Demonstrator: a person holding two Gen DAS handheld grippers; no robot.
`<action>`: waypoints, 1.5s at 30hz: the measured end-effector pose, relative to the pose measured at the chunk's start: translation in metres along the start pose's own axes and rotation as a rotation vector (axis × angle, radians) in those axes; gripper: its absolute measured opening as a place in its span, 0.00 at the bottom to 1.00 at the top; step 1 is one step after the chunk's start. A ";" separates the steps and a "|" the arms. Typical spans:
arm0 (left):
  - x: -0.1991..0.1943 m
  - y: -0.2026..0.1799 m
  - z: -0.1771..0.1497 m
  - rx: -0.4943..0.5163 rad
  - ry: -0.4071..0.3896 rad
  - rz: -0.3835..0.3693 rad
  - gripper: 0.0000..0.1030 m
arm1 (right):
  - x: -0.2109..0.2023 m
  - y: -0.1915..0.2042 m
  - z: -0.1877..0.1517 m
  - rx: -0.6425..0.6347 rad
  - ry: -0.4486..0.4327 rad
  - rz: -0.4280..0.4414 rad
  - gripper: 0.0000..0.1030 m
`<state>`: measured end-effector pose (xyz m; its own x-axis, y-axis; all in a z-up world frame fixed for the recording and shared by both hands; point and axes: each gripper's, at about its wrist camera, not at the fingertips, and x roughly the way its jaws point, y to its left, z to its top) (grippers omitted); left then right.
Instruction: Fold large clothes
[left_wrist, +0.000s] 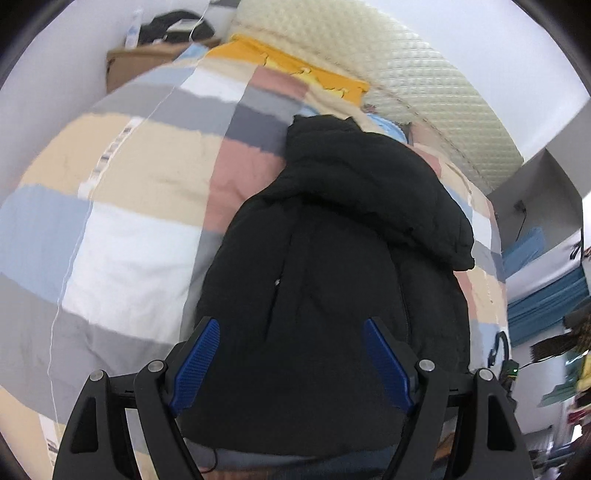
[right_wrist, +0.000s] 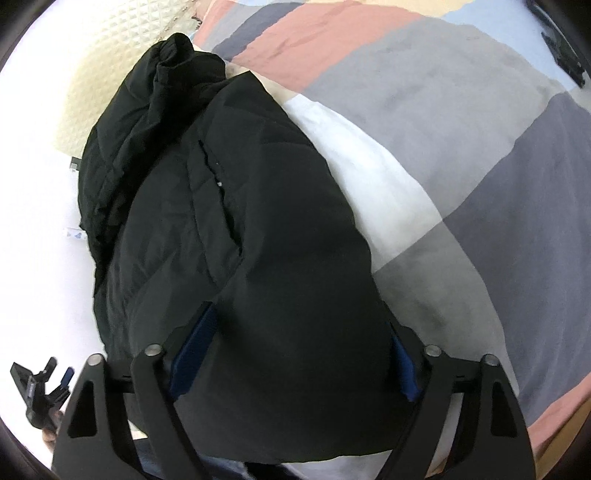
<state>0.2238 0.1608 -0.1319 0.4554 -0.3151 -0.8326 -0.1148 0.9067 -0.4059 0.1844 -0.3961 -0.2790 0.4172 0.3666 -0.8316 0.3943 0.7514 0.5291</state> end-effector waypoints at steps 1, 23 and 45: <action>0.003 0.004 -0.001 0.002 0.017 0.005 0.78 | 0.001 0.001 -0.001 -0.003 -0.003 0.003 0.62; 0.105 0.087 -0.020 -0.171 0.416 0.109 0.78 | -0.009 0.022 0.004 -0.086 -0.045 0.144 0.08; 0.132 0.071 -0.032 -0.026 0.499 -0.265 0.74 | 0.007 0.015 0.006 -0.072 0.009 0.067 0.32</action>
<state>0.2475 0.1744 -0.2821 -0.0003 -0.6313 -0.7756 -0.0778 0.7732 -0.6293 0.1984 -0.3856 -0.2757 0.4329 0.4223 -0.7964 0.3055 0.7625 0.5703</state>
